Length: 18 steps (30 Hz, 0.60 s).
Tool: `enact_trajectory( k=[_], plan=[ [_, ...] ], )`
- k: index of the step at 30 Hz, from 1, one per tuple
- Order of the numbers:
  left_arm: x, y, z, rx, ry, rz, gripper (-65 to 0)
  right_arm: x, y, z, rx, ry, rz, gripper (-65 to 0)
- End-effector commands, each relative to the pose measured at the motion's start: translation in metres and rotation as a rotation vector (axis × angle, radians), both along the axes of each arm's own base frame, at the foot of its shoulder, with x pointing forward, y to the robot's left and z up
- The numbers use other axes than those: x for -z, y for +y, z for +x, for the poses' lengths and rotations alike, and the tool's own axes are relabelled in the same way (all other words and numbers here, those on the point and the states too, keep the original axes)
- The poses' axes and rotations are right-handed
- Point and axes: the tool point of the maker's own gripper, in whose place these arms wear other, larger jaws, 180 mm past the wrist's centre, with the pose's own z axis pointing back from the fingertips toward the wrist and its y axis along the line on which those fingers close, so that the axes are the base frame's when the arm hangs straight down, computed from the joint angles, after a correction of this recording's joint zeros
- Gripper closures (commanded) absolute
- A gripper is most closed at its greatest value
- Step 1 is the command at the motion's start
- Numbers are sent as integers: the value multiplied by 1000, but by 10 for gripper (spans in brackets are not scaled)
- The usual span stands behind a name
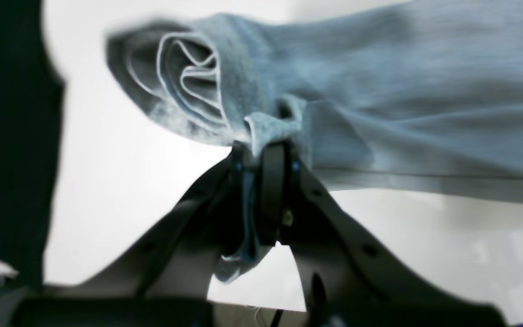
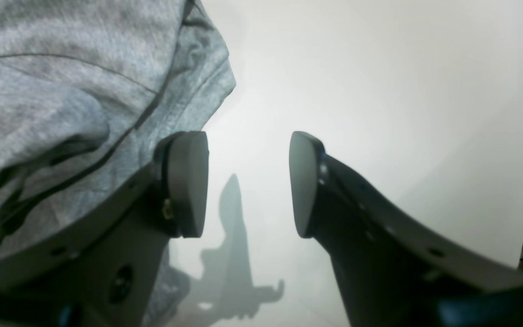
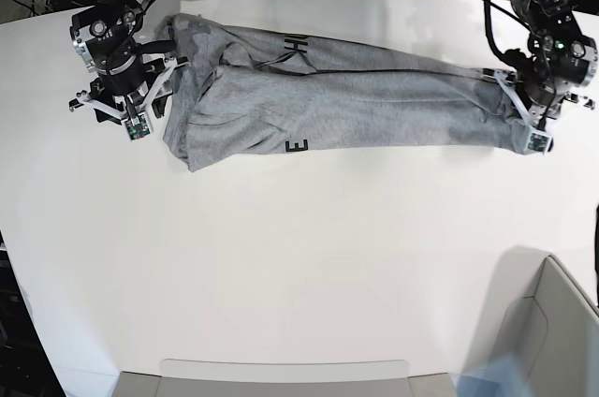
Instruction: Fold the T-shirt properly
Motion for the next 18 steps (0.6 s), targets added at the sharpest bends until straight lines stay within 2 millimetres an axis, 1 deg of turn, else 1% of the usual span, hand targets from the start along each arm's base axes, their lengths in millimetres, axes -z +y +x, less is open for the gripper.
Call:
enact_trajectory(
  k=[1, 9, 13, 18],
  plan=[
    [-4, -5, 4, 19, -17, 6, 0, -9, 3, 6, -23, -36, -2, -288],
    [17, -82, 15, 183, 7, -109, 0, -8, 3, 6, -25, -34, -1, -288],
    [23, -126, 19, 272, 13, -174, 0, 2, 4, 4, -26, -7, 13, -288],
    [28, -180, 18, 401, 28, -244, 0, 6, 4, 4, -25, 3, 17, -288]
  ],
)
